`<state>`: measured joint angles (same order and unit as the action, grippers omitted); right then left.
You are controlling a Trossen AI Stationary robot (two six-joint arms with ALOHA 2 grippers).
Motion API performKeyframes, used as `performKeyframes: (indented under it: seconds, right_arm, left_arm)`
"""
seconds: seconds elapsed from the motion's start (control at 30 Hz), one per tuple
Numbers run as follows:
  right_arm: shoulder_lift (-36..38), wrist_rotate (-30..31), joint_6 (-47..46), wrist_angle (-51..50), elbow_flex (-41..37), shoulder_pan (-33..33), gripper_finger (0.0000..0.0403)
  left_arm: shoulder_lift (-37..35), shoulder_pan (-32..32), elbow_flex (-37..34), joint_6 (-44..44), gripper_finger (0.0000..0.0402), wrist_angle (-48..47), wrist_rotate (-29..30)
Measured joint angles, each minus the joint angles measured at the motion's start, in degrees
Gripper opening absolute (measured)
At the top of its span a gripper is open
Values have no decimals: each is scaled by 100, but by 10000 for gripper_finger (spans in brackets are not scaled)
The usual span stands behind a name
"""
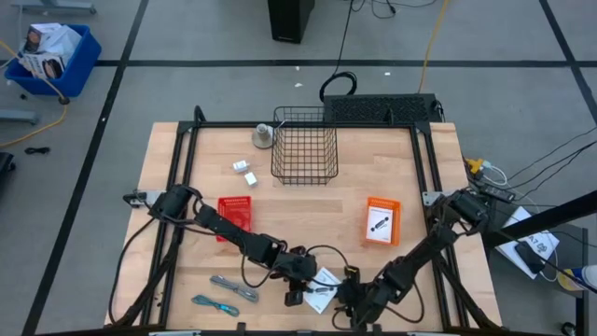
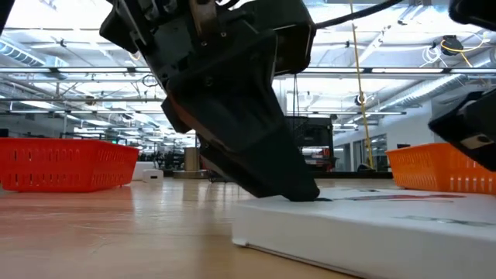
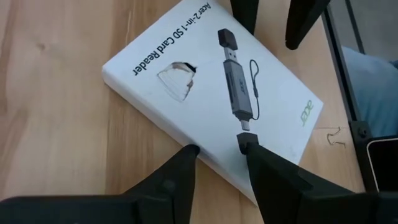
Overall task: Pick and place items into bin
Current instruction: Put the card reader box into the orange bin
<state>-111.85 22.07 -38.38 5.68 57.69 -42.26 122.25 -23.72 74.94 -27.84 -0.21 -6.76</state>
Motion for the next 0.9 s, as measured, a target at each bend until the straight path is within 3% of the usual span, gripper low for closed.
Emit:
performKeyframes:
  seconds: [0.23,0.67,0.9]
  right_arm:
    - [-27,304,753,433,-22,15,168]
    - [-39,752,1217,596,-31,-3,167]
    - [-39,777,1535,841,-33,-3,134]
  left_arm:
    - [1,-9,-2,-142,147,-164,166]
    - [16,-13,-13,-253,147,-196,210]
    - [16,-13,-15,-249,147,-198,206]
